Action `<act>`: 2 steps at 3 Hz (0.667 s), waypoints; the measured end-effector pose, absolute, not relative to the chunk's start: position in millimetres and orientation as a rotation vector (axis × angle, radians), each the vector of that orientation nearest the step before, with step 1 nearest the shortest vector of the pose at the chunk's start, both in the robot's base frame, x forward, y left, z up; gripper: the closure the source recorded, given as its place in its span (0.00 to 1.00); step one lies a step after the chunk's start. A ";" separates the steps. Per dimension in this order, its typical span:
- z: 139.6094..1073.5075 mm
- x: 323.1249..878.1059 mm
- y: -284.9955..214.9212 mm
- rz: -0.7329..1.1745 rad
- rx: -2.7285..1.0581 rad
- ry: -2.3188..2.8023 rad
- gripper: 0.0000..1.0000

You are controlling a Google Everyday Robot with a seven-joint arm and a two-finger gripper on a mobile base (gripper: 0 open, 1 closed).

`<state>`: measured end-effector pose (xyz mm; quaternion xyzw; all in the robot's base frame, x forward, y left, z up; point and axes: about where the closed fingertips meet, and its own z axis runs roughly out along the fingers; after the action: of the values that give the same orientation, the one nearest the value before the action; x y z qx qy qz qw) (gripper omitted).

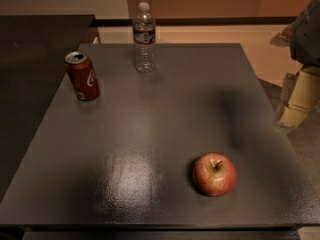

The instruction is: Pick apple

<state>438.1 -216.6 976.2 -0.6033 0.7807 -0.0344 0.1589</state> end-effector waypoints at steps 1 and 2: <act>977.1 438.0 -215.9 -0.107 -1.724 2.227 0.00; 970.0 428.4 -205.3 -0.071 -1.782 2.174 0.00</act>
Offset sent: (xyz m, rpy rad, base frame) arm -0.0246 0.0250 -0.0219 0.0364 0.0287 0.1460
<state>428.4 -205.3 970.0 -0.6251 0.7626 -0.0250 0.1643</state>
